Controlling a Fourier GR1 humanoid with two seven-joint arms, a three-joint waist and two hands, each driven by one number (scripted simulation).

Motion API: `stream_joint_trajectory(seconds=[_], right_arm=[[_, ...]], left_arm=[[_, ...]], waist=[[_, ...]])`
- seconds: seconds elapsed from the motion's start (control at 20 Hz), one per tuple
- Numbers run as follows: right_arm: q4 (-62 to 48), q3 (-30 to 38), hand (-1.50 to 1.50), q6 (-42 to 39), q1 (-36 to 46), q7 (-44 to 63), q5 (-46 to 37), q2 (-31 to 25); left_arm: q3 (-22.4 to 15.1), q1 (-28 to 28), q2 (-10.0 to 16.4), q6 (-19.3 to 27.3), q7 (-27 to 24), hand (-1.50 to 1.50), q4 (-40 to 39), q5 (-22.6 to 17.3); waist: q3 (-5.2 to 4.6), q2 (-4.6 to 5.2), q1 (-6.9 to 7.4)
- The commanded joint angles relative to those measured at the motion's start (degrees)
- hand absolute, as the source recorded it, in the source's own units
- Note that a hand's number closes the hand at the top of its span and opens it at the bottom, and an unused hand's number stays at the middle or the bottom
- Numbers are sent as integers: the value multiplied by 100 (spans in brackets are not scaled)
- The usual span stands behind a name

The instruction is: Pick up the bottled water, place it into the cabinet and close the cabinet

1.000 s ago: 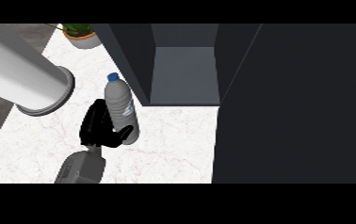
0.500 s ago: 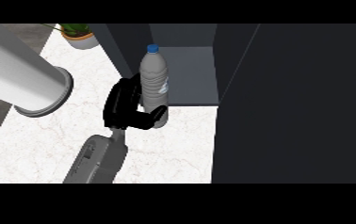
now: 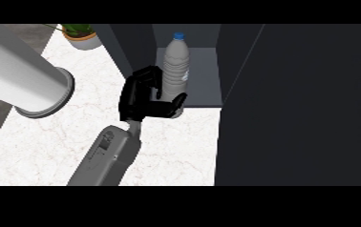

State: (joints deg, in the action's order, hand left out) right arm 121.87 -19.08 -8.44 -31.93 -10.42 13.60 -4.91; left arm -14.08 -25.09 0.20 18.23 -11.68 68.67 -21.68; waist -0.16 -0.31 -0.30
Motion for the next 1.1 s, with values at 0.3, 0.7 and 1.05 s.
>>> stream_joint_trajectory(seconds=[0.3,0.7,1.05], right_arm=[[-124,-78,-150,77,262,124,-87,53],[-258,-66,-150,-115,288,-43,3,-25],[-326,41,-150,-238,330,-103,113,-112]], left_arm=[[160,-1872,154,833,618,150,-836,427],[-86,-1931,136,1615,571,150,-1385,907],[-226,-1877,363,1873,569,150,-1570,1089]], waist=[[18,82,-221],[18,133,-388],[13,148,-417]])
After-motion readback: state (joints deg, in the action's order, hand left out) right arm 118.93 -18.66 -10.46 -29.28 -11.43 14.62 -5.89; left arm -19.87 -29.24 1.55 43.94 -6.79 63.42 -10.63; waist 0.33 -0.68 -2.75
